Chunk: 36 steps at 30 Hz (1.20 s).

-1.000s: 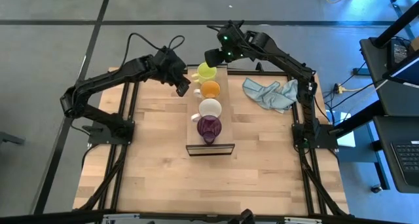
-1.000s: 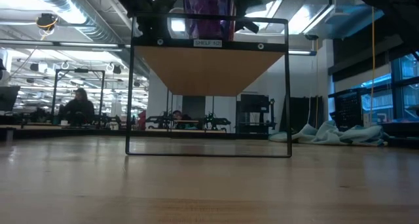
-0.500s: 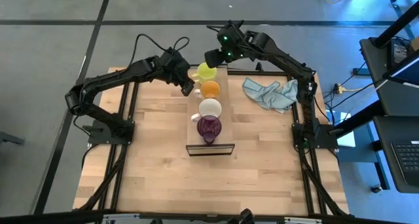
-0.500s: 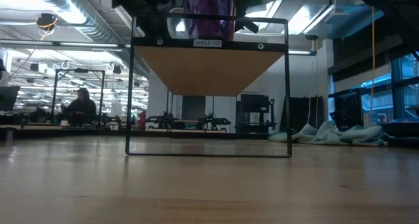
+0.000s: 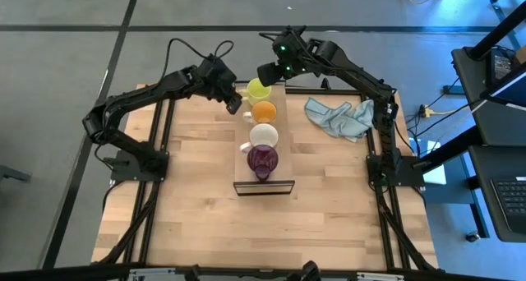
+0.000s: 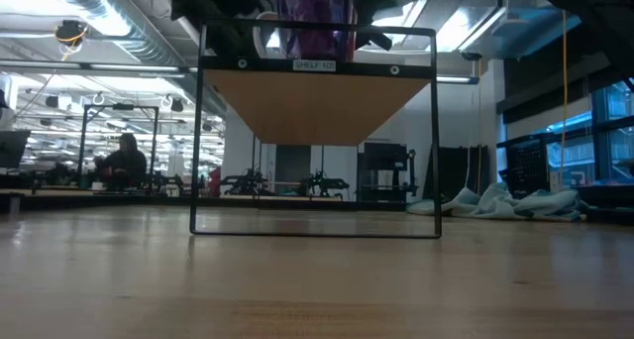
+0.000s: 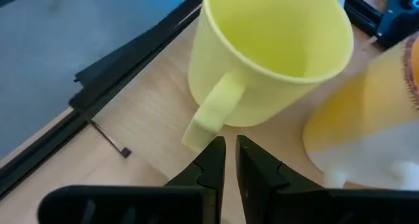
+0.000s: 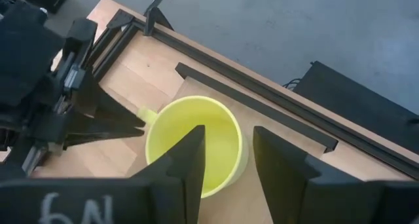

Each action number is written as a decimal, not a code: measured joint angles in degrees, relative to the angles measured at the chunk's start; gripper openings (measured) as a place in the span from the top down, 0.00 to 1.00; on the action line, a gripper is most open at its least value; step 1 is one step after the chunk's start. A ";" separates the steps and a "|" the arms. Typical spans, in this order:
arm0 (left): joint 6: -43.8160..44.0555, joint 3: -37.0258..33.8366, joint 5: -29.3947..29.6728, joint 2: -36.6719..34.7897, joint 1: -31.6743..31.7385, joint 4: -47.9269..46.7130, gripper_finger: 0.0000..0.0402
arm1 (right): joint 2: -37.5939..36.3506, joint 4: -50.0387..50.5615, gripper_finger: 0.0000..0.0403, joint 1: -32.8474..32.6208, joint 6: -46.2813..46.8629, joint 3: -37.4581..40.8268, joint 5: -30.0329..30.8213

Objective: Stack small to large cups/mugs on shelf
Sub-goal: Put the light yellow mug on the shelf

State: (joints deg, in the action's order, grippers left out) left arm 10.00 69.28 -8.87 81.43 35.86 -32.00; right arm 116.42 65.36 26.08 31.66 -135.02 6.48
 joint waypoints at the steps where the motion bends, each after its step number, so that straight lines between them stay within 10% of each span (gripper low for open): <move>1: -0.02 0.00 -0.42 0.00 0.10 0.02 0.92 | 0.00 0.00 0.68 0.06 -0.17 0.01 0.00; 36: -1.57 1.06 0.33 -1.41 3.89 -0.79 0.92 | 0.04 0.08 0.68 1.93 -0.36 0.02 0.00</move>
State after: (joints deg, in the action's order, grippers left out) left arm 8.43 70.34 -8.53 80.02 39.75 -32.79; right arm 116.46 65.44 28.01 31.30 -135.00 6.48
